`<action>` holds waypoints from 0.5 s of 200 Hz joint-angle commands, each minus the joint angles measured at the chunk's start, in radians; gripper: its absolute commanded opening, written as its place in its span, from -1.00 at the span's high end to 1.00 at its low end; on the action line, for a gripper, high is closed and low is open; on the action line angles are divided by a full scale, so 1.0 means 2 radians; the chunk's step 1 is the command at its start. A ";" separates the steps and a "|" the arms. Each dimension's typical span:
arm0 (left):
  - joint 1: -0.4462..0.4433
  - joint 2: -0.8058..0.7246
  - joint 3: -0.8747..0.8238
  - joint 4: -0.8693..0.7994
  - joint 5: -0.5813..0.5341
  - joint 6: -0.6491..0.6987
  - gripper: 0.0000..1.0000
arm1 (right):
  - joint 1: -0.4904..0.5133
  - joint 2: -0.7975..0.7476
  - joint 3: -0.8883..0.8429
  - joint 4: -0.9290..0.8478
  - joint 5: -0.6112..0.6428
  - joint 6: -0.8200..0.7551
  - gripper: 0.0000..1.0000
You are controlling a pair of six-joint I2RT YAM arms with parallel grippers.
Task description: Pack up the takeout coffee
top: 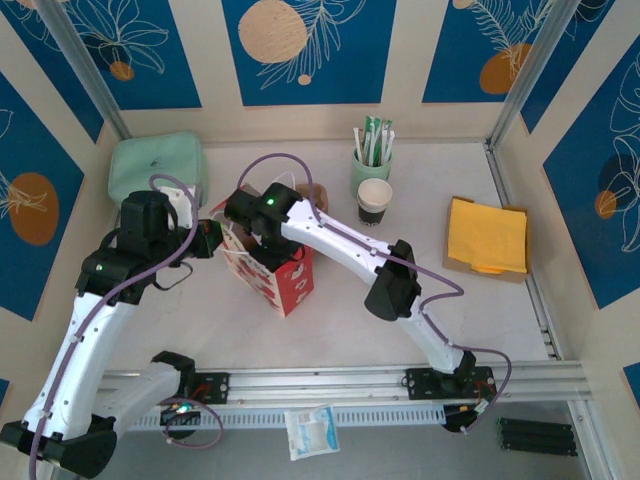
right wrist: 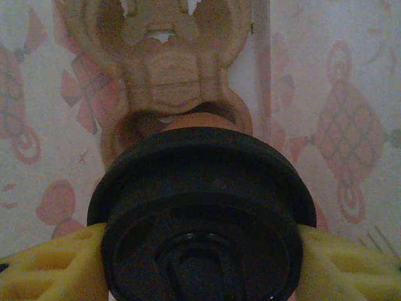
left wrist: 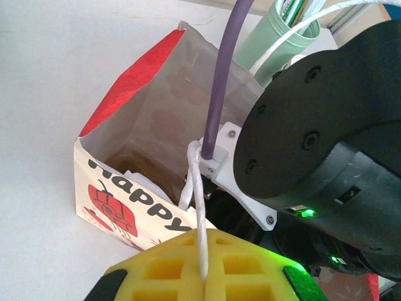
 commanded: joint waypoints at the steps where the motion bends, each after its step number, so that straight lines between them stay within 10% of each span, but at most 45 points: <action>1: 0.005 -0.004 -0.004 0.008 0.012 -0.004 1.00 | -0.004 -0.033 -0.014 0.016 -0.026 0.011 -0.06; 100: 0.005 -0.004 -0.003 0.009 0.011 -0.005 1.00 | -0.008 -0.040 -0.037 0.026 -0.039 0.008 -0.06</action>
